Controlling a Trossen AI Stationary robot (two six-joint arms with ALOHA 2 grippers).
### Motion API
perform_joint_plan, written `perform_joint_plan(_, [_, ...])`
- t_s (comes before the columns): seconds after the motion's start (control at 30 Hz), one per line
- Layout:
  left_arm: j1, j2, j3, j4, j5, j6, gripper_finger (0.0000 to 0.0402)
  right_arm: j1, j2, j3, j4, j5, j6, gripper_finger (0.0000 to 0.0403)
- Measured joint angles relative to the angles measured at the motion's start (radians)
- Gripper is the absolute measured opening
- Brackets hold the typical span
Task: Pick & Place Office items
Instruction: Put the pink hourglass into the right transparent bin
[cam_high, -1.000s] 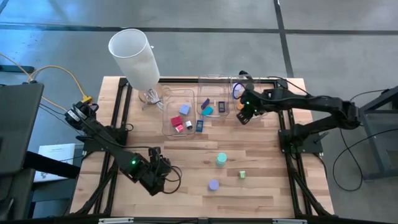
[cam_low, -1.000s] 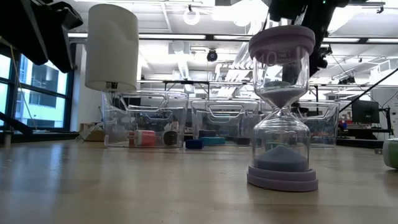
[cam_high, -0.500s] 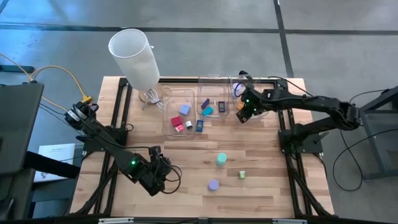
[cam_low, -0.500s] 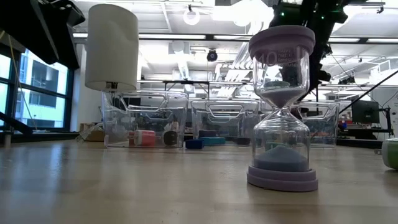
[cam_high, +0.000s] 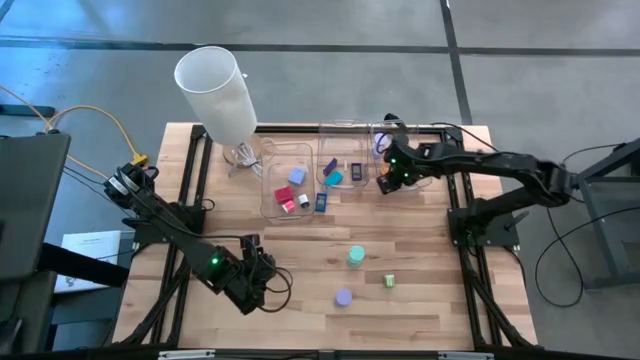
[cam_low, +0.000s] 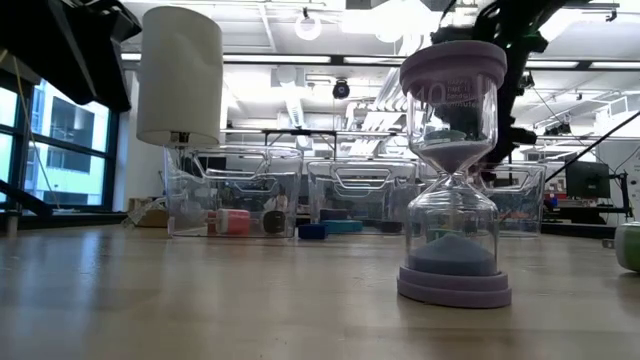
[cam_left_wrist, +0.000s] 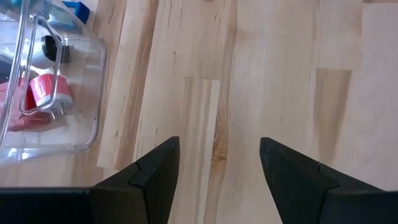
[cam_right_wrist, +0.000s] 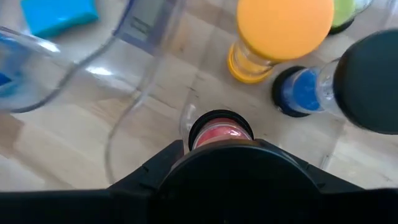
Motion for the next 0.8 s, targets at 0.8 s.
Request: perform_joint_plan(0.8, [0.047,0.0,-0.001,0.0,0.0,0.062,0.0214,-0.071,0.195,0.003,0.1,-0.125,0.014,0.0217])
